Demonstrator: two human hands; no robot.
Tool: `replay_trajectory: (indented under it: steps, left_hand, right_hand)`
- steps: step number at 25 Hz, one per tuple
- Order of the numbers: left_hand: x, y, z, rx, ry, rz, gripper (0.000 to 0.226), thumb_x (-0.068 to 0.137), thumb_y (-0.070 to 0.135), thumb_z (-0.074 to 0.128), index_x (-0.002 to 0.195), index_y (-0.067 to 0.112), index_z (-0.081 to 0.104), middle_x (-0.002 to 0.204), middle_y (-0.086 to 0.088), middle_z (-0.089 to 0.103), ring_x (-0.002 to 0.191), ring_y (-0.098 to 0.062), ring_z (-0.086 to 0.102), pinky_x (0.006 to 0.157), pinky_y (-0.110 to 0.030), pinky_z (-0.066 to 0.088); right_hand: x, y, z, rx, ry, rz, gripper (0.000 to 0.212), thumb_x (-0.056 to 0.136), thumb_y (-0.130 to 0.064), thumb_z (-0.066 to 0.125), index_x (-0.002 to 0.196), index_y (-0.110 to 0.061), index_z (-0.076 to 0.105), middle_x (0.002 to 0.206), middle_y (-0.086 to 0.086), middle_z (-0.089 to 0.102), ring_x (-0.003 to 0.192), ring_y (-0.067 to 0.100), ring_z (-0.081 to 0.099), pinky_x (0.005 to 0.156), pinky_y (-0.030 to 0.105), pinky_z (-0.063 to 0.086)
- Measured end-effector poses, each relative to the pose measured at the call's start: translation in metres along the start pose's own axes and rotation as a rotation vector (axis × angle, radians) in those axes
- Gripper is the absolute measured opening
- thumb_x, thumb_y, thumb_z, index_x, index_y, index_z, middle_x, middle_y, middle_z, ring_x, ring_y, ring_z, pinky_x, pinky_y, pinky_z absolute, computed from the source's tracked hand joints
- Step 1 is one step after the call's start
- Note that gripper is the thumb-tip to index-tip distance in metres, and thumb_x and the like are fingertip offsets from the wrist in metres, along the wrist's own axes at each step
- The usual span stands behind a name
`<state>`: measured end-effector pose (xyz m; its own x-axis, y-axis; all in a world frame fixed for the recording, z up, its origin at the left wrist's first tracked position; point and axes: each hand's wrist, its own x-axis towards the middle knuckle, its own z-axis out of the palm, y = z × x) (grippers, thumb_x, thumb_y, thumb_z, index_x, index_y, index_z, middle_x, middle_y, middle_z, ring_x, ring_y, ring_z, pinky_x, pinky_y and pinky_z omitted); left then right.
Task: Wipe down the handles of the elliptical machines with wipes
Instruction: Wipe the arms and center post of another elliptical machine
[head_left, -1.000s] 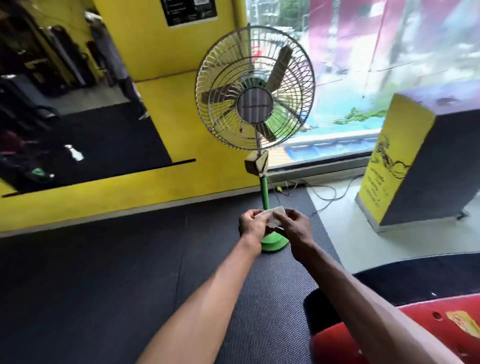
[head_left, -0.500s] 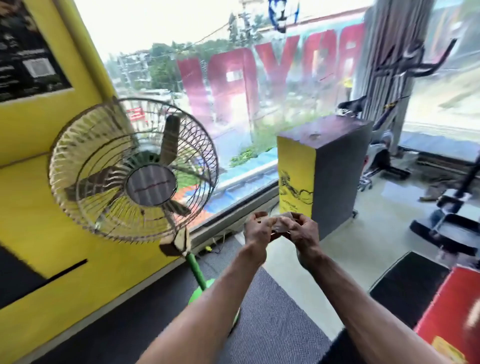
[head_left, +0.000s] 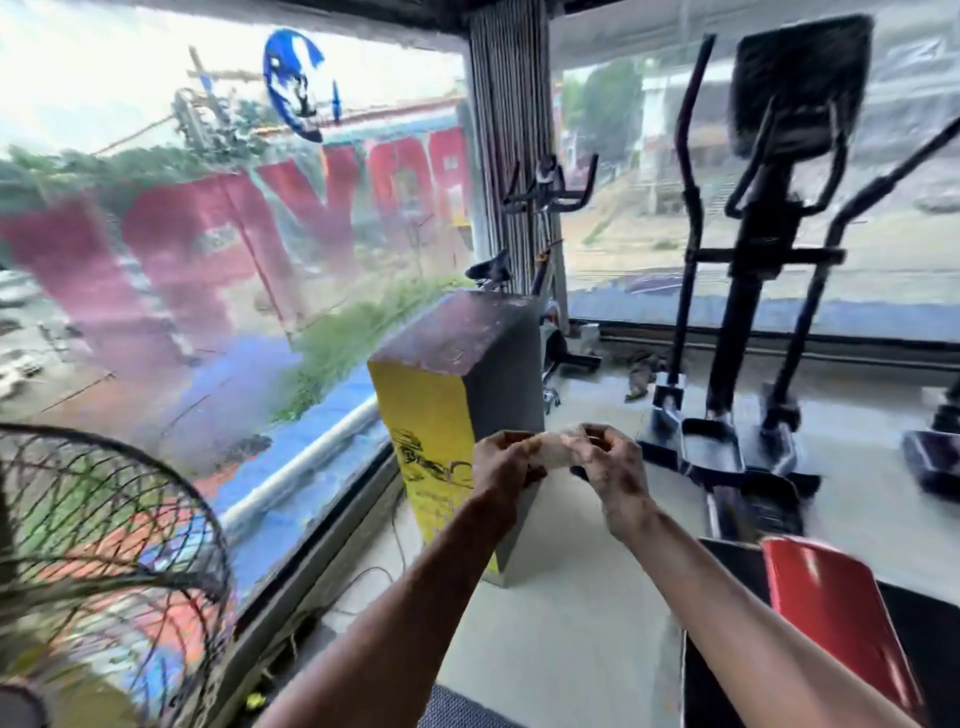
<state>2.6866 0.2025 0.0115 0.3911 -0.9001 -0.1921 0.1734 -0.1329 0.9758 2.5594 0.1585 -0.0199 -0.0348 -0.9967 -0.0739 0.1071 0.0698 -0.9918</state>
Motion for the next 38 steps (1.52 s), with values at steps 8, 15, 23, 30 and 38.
replay_trajectory:
  steps: [8,15,23,30,38]
  left_hand:
    - [0.165,0.042,0.048,0.025,-0.197,0.001,0.006,0.092,0.0,0.067,0.089,0.005,0.068,0.089,-0.018,0.071,0.077,-0.026,0.071,0.059,-0.029,0.059]
    - [0.26,0.094,0.13,0.011,-0.383,0.049,0.01,0.091,-0.001,0.068,0.086,0.008,0.068,0.077,-0.007,0.069,0.07,-0.019,0.067,0.062,-0.033,0.061]
    - [0.421,0.138,0.271,0.06,-0.422,0.199,0.009,0.09,0.005,0.073,0.086,0.012,0.073,0.08,-0.007,0.075,0.077,-0.024,0.072,0.068,-0.037,0.063]
    - [0.545,0.218,0.403,0.04,-0.493,0.329,0.014,0.088,0.008,0.073,0.077,0.017,0.07,0.069,0.0,0.068,0.069,-0.016,0.064,0.07,-0.033,0.056]
    - [0.693,0.289,0.517,0.034,-0.419,0.452,0.016,0.071,0.023,0.064,0.085,0.018,0.07,0.081,-0.005,0.074,0.075,-0.017,0.068,0.063,-0.03,0.052]
  right_hand:
    - [0.127,-0.029,0.031,-0.347,0.381,-0.085,0.034,0.083,-0.04,0.085,0.104,-0.017,0.071,0.103,-0.001,0.072,0.097,0.021,0.067,0.084,0.031,0.051]
    - [0.245,-0.057,0.023,-0.137,0.35,-0.138,0.065,0.057,-0.073,0.087,0.098,-0.023,0.077,0.096,-0.002,0.08,0.083,0.018,0.076,0.088,0.046,0.061]
    - [0.437,-0.11,-0.027,-0.121,0.322,-0.292,0.04,0.07,-0.042,0.093,0.105,-0.029,0.076,0.101,-0.009,0.08,0.098,0.016,0.076,0.089,0.046,0.063]
    - [0.631,-0.206,-0.064,-0.081,0.354,-0.48,0.021,0.084,-0.014,0.085,0.102,-0.006,0.077,0.092,0.008,0.077,0.079,0.018,0.072,0.064,0.029,0.062]
    - [0.825,-0.27,-0.101,-0.243,0.455,-0.696,0.013,0.085,-0.03,0.081,0.098,-0.032,0.08,0.094,-0.015,0.079,0.085,0.012,0.077,0.08,0.052,0.063]
